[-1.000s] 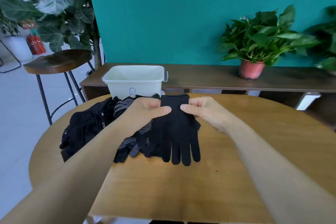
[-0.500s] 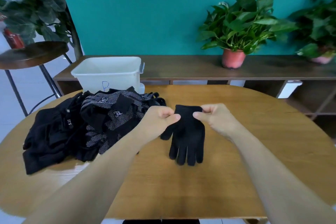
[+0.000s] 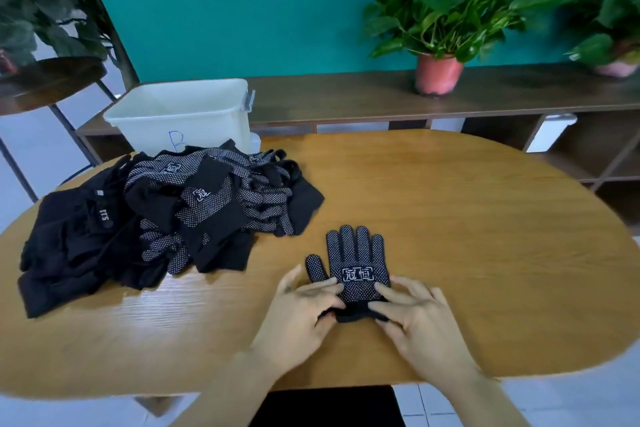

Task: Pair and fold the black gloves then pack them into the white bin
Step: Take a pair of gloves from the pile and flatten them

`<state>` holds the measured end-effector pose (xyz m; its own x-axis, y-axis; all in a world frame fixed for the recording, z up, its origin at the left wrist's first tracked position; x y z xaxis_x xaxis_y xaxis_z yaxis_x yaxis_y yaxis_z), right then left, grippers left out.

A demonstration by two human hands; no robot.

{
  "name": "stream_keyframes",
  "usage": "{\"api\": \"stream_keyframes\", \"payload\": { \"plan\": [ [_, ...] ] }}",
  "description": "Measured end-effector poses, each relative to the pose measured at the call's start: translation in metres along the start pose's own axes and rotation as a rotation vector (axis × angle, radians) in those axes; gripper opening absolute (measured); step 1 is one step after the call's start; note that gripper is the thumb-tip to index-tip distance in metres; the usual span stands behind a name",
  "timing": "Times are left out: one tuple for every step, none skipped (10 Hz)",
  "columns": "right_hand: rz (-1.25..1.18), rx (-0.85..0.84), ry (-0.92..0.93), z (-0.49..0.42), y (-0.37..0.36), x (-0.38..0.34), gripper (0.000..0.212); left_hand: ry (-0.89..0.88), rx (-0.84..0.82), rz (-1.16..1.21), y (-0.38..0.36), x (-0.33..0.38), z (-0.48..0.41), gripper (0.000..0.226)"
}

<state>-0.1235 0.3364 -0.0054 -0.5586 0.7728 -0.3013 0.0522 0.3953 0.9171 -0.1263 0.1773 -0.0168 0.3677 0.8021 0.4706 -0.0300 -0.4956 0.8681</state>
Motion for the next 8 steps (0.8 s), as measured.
{"api": "stream_keyframes", "payload": {
  "plan": [
    [0.023, 0.009, -0.021, 0.009, 0.001, -0.004, 0.035, -0.043, 0.03, -0.037, 0.004, 0.002, 0.004, 0.028],
    [-0.155, 0.135, -0.128, 0.005, 0.023, 0.003, 0.051, 0.048, 0.116, 0.039, 0.018, -0.004, -0.002, 0.042],
    [-0.062, 0.18, -0.156, -0.013, 0.035, 0.002, 0.047, 0.114, 0.099, -0.016, 0.018, 0.01, -0.015, 0.06],
    [0.118, -0.051, -0.094, -0.033, 0.008, -0.009, 0.07, 0.044, -0.086, -0.285, -0.011, 0.024, -0.015, 0.085],
    [0.102, -0.273, -0.099, -0.026, -0.035, -0.008, 0.096, 0.037, -0.132, -0.403, -0.025, 0.008, -0.007, 0.081],
    [0.128, -0.316, -0.122, -0.023, -0.05, -0.007, 0.097, -0.032, -0.115, -0.449, -0.025, -0.006, -0.002, 0.075],
    [0.125, -0.294, -0.137, -0.023, -0.051, -0.008, 0.094, -0.055, -0.146, -0.433, -0.026, -0.008, -0.002, 0.078],
    [0.153, -0.34, -0.15, -0.026, -0.054, -0.009, 0.102, -0.038, -0.154, -0.418, -0.024, -0.009, -0.005, 0.082]
  ]
}}
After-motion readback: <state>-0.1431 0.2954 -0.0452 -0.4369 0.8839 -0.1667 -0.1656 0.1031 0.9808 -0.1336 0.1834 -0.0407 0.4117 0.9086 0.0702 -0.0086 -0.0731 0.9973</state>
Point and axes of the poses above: each hand's wrist, its own z-axis away from the middle knuckle, its own y-axis out of the back of the hand, x = y × z, the point moved 8 cm from there along -z, towards the middle knuckle, and after that the axes turned 7 degrees about y, right-handed, at the moved point
